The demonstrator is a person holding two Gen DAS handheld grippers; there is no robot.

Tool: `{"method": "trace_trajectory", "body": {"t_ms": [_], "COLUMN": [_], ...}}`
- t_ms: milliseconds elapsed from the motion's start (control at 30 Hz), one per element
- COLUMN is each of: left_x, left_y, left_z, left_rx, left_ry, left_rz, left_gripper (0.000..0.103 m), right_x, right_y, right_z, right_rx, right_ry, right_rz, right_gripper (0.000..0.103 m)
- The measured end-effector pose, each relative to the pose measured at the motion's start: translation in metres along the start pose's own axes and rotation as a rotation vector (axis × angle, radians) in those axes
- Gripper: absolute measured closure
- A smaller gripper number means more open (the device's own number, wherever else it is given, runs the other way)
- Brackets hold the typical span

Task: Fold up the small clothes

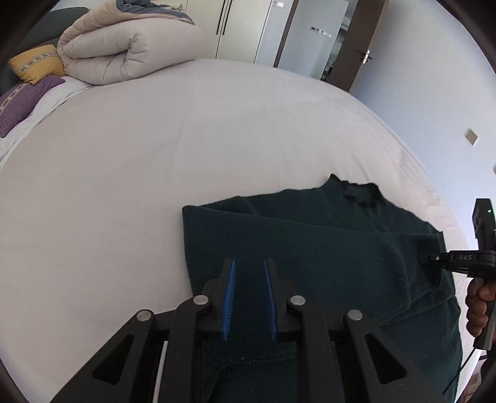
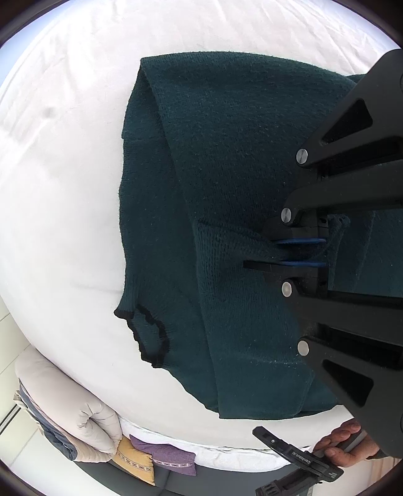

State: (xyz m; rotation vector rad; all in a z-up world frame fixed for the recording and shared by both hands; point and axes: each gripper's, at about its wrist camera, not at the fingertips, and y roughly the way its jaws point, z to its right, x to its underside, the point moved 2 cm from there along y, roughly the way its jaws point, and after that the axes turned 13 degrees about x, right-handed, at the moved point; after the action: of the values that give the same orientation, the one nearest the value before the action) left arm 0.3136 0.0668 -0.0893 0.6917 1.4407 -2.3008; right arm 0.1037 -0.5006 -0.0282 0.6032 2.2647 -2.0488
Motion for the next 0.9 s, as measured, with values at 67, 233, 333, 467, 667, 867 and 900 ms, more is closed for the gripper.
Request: {"method": "trace_trajectory", "body": {"t_ms": [67, 233, 333, 467, 667, 867, 900], "left_x": [0.006, 0.022, 0.024, 0.028, 0.026, -0.006, -0.012], "left_y": [0.016, 0.025, 0.026, 0.024, 0.008, -0.030, -0.029], "left_z": [-0.006, -0.015, -0.011, -0.010, -0.020, -0.052, -0.051], "left_rx": [0.000, -0.008, -0.023, -0.035, 0.043, 0.090, 0.103], "left_ry": [-0.017, -0.008, 0.033, 0.058, 0.022, -0.086, -0.079], "left_rz": [-0.055, -0.078, -0.099, -0.107, -0.087, 0.022, 0.017], "left_gripper": [0.084, 0.084, 0.084, 0.084, 0.085, 0.084, 0.084], "right_x": [0.000, 0.001, 0.002, 0.002, 0.004, 0.004, 0.004], "right_y": [0.001, 0.002, 0.004, 0.003, -0.012, -0.042, -0.043], "right_z": [0.002, 0.008, 0.012, 0.018, 0.029, 0.054, 0.052], "right_rx": [-0.004, -0.018, -0.024, -0.047, 0.005, -0.065, -0.149], "right_ry": [0.003, 0.007, 0.021, 0.053, 0.068, 0.143, 0.143], "right_rz": [-0.001, 0.005, 0.012, 0.021, 0.054, 0.152, 0.144], "right_gripper": [0.097, 0.096, 0.097, 0.096, 0.092, 0.091, 0.091]}}
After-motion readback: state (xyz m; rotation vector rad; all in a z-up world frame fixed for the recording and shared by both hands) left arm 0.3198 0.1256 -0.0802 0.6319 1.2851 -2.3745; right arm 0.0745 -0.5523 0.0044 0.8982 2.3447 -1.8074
